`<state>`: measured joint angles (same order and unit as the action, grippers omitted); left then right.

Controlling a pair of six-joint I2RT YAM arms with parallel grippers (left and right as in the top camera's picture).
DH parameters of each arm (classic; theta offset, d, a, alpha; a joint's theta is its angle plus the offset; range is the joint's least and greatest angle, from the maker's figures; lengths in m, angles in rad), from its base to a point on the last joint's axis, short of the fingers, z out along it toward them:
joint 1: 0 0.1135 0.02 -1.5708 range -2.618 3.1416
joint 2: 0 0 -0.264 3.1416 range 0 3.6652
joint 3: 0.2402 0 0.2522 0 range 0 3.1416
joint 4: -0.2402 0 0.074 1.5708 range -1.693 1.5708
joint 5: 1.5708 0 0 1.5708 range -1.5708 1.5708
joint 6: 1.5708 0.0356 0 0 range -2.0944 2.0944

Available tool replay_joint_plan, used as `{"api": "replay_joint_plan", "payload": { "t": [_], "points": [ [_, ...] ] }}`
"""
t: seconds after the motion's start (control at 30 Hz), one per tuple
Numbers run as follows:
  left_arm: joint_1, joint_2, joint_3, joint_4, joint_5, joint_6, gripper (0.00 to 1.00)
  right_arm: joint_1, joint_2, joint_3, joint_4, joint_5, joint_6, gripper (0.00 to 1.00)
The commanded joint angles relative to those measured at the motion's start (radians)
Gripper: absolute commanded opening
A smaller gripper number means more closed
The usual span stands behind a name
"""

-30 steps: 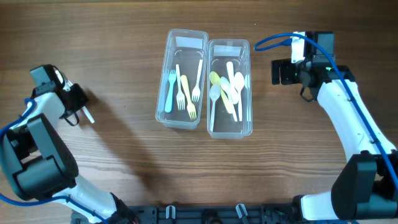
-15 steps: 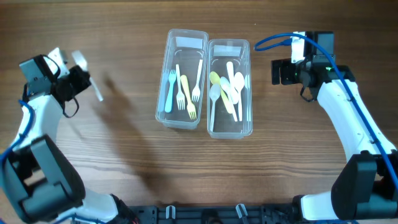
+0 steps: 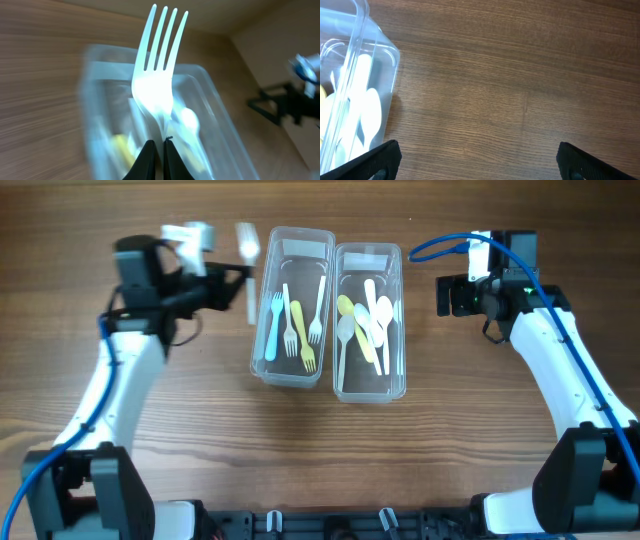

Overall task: Pack container
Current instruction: 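Carry last white fork with left gripper and drop into left container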

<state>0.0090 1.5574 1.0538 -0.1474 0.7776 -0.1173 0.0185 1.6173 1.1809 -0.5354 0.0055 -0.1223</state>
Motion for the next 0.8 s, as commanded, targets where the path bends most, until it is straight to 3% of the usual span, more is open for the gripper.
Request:
{"api": "replay_joint_plan", "payload": {
  "t": [0.0, 0.23, 0.4, 0.43, 0.5, 0.53, 0.57, 0.63, 0.77],
  "points": [
    [-0.113, -0.018, 0.005, 0.002, -0.062, 0.009, 0.04, 0.001, -0.005, 0.002, 0.003, 0.017, -0.008, 1.00],
    [-0.254, -0.018, 0.005, -0.021, -0.285, 0.009, 0.04, 0.001, -0.005, 0.002, 0.003, 0.017, -0.008, 1.00],
    [-0.276, -0.018, 0.005, -0.026, -0.323, 0.009, 0.04, 0.001, -0.005, 0.002, 0.003, 0.017, -0.008, 1.00],
    [-0.275, -0.018, 0.005, -0.027, -0.323, 0.009, 0.09, 0.001, -0.005, 0.002, 0.003, 0.017, -0.008, 1.00],
    [-0.275, -0.018, 0.005, -0.027, -0.324, 0.009, 0.48, 0.001, -0.005, 0.002, 0.003, 0.017, -0.008, 1.00],
    [-0.275, -0.018, 0.005, -0.026, -0.328, 0.009, 0.63, 0.001, -0.005, 0.002, 0.003, 0.017, -0.008, 1.00],
    [-0.275, -0.018, 0.005, -0.022, -0.328, 0.009, 0.66, 0.001, -0.005, 0.002, 0.003, 0.017, -0.008, 1.00],
    [-0.274, -0.018, 0.005, -0.004, -0.328, 0.009, 0.87, 0.001, -0.005, 0.002, 0.003, 0.017, -0.008, 1.00],
    [-0.265, -0.018, 0.005, 0.045, -0.391, 0.009, 1.00, 0.001, -0.005, 0.002, 0.003, 0.017, -0.008, 1.00]
  ]
}}
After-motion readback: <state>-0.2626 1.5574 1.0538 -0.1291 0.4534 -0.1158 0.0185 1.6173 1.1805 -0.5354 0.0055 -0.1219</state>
